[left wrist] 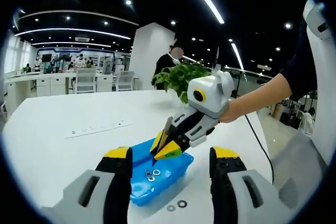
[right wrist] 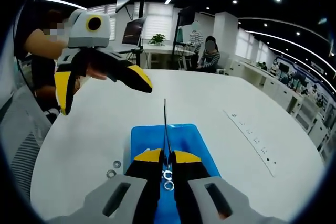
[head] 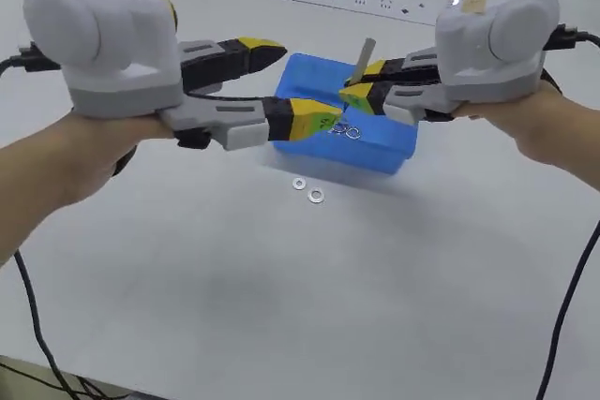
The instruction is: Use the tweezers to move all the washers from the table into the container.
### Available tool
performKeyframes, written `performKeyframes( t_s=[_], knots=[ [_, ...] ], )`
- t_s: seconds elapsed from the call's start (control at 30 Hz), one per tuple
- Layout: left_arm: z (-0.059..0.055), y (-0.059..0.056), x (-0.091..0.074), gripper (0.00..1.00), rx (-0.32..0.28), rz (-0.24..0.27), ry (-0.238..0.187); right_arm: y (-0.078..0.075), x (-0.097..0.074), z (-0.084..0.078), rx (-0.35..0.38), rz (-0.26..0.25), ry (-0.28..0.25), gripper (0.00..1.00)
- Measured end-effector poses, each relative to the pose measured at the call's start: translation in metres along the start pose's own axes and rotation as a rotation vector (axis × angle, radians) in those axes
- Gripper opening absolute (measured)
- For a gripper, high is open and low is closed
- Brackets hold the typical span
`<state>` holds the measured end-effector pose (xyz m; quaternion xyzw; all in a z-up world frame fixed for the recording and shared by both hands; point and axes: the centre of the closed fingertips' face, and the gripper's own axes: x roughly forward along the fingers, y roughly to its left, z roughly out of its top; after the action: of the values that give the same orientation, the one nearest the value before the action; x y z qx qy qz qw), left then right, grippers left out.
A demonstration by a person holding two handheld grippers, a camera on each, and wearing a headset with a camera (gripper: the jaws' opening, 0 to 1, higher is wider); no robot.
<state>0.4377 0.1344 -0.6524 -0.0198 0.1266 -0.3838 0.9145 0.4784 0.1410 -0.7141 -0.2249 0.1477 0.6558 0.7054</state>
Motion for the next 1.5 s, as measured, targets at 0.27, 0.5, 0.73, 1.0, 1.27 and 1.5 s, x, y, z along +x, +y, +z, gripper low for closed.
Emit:
performKeyframes(
  t_s=[0.27, 0.5, 0.73, 1.0, 1.27, 1.5],
  knots=[
    [0.007, -0.001, 0.025, 0.47, 0.039, -0.078, 0.043, 0.007, -0.004, 0.002, -0.064, 0.020, 0.021, 0.07],
    [0.013, -0.007, 0.037, 0.25, 0.118, -0.109, 0.079, 0.014, -0.007, 0.000, -0.104, 0.037, 0.046, 0.08],
    [0.012, -0.012, 0.037, 0.17, 0.141, -0.152, 0.091, 0.018, -0.009, 0.001, -0.125, 0.050, 0.051, 0.08],
    [0.016, -0.021, 0.039, 0.10, 0.164, -0.184, 0.104, 0.018, -0.009, 0.001, -0.130, 0.056, 0.054, 0.08],
    [0.021, -0.027, 0.038, 0.07, 0.358, -0.177, 0.126, 0.019, -0.010, 0.005, -0.134, 0.058, 0.051, 0.08],
    [0.025, -0.028, 0.037, 0.05, 0.351, -0.180, 0.122, 0.021, -0.014, 0.008, -0.115, 0.050, 0.059, 0.11]
  ],
)
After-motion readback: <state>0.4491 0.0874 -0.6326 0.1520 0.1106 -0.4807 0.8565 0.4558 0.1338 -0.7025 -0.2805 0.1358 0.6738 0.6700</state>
